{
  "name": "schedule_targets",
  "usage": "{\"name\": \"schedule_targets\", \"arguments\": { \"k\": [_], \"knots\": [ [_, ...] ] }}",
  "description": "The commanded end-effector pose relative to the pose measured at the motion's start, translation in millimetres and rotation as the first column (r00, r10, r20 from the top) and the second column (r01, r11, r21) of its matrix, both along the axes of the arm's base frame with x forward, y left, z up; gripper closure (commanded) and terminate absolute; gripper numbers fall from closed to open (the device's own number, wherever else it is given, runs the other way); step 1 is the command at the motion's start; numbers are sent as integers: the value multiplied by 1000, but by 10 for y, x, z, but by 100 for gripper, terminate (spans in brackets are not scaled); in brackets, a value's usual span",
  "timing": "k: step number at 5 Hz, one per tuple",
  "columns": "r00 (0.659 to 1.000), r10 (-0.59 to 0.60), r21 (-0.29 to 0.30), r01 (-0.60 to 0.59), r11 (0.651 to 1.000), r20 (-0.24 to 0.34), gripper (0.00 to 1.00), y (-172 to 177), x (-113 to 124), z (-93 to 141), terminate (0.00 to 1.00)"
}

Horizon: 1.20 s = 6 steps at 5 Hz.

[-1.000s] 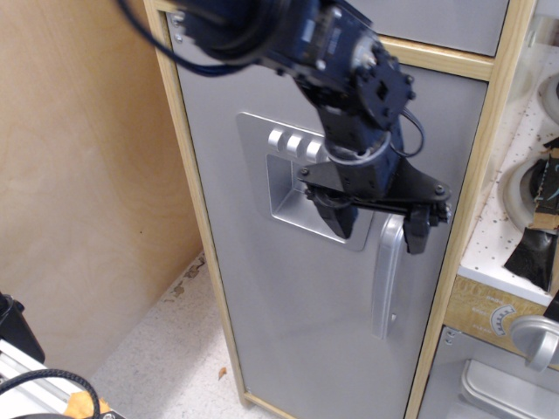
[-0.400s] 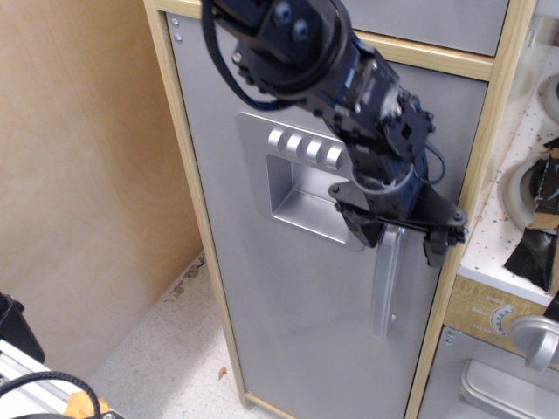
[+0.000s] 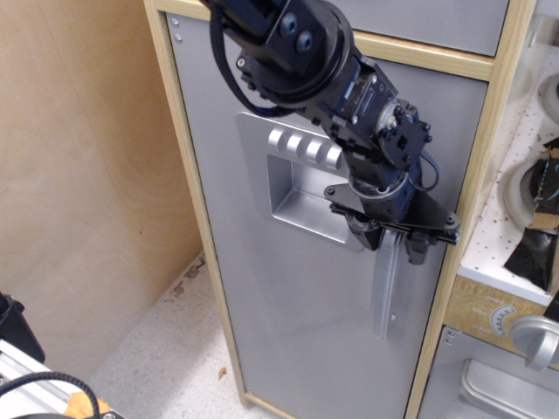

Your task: Open fridge

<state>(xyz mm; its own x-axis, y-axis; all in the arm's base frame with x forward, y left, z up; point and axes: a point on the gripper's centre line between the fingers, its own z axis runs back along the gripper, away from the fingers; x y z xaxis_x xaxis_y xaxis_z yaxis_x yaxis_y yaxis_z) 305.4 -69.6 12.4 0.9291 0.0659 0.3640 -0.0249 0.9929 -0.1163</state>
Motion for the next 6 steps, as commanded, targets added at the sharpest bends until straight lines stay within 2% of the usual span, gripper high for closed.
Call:
{"name": "schedule_targets", "arguments": {
  "k": [1, 3, 4, 5, 6],
  "knots": [
    [1000, 12, 7, -12, 1000, 0, 100, -69, -69, 133, 0],
    [987, 71, -34, -77, 996, -146, 100, -179, -657, 187, 0],
    [976, 102, -30, -110, 994, -190, 100, -223, -943, 291, 0],
    [974, 139, -9, -143, 990, -178, 0, -445, -1222, 304, 0],
    [974, 113, -17, -118, 993, -196, 0, -722, -1301, 251, 0]
  ]
}}
